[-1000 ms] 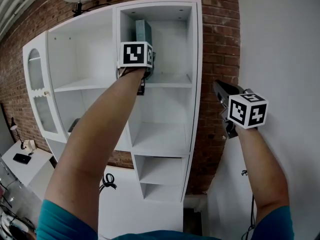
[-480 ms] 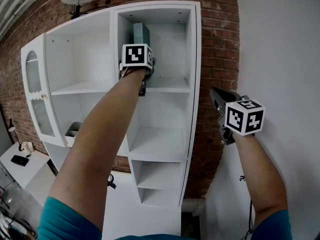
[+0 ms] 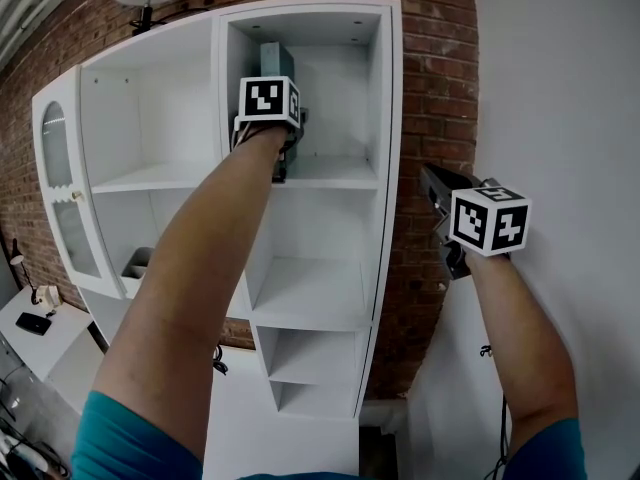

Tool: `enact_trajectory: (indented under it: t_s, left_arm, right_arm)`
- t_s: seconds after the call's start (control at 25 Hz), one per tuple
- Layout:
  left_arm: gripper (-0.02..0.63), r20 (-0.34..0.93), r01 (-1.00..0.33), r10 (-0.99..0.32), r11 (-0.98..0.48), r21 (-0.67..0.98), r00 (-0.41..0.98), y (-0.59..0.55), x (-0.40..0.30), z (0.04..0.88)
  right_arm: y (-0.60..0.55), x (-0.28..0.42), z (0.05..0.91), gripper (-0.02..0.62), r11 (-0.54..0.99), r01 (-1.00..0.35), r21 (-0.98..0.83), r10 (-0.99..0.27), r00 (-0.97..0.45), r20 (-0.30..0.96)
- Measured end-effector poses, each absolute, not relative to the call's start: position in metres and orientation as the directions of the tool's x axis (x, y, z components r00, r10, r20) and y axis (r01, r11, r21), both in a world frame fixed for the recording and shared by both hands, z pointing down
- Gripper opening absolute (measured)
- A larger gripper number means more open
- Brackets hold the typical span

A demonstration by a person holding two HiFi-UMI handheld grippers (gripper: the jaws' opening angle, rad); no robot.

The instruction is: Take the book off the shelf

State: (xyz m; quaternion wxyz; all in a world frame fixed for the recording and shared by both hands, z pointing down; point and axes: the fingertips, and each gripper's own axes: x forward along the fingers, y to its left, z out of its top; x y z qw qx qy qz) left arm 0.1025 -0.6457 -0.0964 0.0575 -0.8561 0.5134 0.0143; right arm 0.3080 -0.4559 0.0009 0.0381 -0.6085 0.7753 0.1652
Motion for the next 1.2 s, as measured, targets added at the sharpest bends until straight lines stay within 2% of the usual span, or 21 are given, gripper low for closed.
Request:
enact_trajectory:
  t_s: [0.68,0.88,1.0,1.2]
  left_arm:
    - [0.320,-0.065,-0.869,-0.867,-0.488,-0.086,0.493,-0.677,0.115,-0.095]
    - [0.269,-0.057,-0.878,-0.877,-0.472,-0.083,0.477,-0.680,0.111,-0.095]
    - [0.161,-0.067,-0.886,-0.885,-0.455,-0.086,0.461,-0.678,0.103,-0.098]
    - [0.163,-0.083,-0.875,-0.872,-0.476,-0.085,0.482,-0.659,0.101,-0.102]
  right_arm:
    - [-0.476,0.323,-0.017,0.023,0.175,-0.964,0.200,-0.941,-0.224,-0.256]
    - [-0.474,0.326,-0.014,0.023,0.167,-0.966,0.200,-0.944,-0.215,-0.251]
    - [-0.472,0.326,-0.013,0.023,0.163,-0.967,0.197,-0.945,-0.211,-0.252]
    - [-0.467,0.322,-0.013,0.024,0.161,-0.967,0.195,-0.946,-0.208,-0.249]
